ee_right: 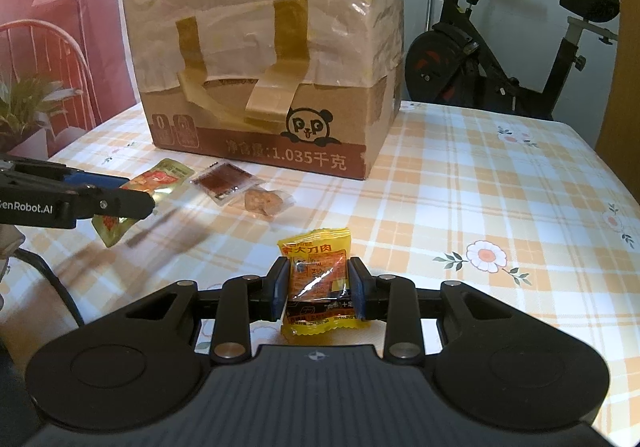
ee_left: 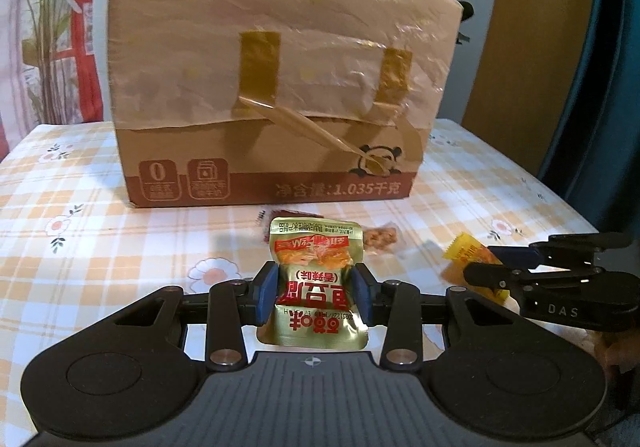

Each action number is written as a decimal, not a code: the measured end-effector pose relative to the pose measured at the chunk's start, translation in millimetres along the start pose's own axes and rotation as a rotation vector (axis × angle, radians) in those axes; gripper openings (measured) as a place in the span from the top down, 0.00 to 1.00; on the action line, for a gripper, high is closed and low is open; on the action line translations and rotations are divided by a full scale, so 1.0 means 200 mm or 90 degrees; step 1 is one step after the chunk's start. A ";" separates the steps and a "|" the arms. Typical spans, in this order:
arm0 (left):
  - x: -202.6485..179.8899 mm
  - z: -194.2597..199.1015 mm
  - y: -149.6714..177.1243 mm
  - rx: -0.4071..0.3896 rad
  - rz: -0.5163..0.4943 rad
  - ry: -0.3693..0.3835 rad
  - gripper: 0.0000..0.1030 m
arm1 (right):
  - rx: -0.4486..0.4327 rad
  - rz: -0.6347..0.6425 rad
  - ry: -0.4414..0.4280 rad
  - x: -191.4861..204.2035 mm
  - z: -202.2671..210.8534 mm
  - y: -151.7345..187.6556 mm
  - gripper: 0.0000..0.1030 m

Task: Organize snacks
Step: 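Carry both packets over the box and open both grippers inside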

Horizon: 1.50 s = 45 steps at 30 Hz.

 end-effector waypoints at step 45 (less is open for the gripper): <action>0.31 0.01 -1.12 -0.152 0.029 -0.089 0.45 | -0.155 0.063 -0.032 0.05 -0.13 -1.17 0.51</action>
Point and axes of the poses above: each gripper's, at about its wrist camera, not at the fingertips, and z roughly against the way its jaws point, x to its left, y to its underside, the point moved 8 cm from there along -z, roughly the way its jaws point, and after that the axes turned 11 degrees about -y, right-handed, at the moved point
